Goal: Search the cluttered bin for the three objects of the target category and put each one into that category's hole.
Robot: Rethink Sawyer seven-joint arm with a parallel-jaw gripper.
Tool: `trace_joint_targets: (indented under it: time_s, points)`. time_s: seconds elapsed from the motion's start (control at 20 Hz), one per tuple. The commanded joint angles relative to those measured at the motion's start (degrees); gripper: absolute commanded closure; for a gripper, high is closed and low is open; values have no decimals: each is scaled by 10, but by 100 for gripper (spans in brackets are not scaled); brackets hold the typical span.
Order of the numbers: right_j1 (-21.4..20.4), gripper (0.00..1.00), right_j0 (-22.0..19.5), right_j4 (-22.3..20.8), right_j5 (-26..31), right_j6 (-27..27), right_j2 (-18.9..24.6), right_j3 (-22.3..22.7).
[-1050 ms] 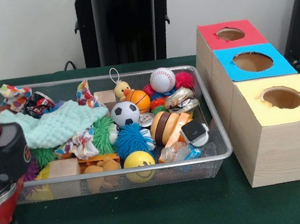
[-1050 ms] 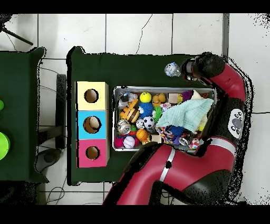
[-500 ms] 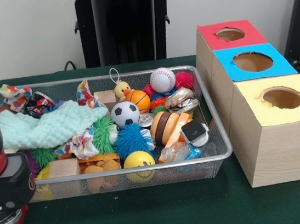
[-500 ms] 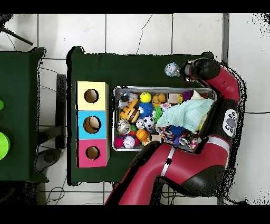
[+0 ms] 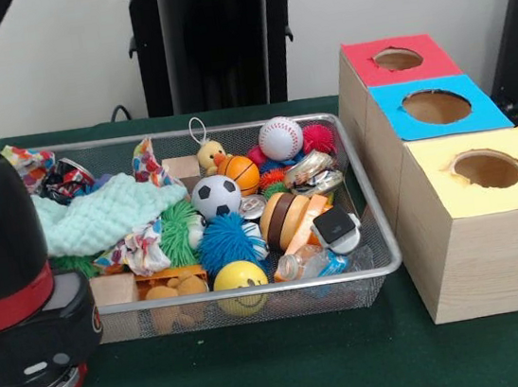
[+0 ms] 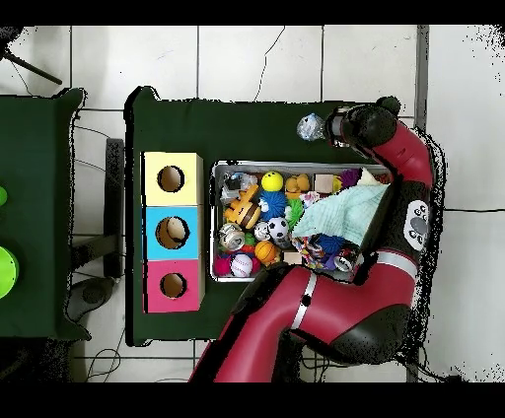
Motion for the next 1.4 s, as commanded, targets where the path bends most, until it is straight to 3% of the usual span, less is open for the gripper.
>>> trace_joint_targets:
  time_s: [0.05, 0.35, 0.65, 1.2, 1.4]
  points:
    - [-80, 100, 23, 27, -45, 44, 102, 218]
    - [-146, 100, 34, 47, -57, 48, 127, 323]
    - [-173, 100, 41, 59, -56, 57, 139, 360]
    - [-170, 100, 48, 59, -49, 75, 131, 345]
    - [-140, 100, 37, 32, -10, 69, 96, 268]
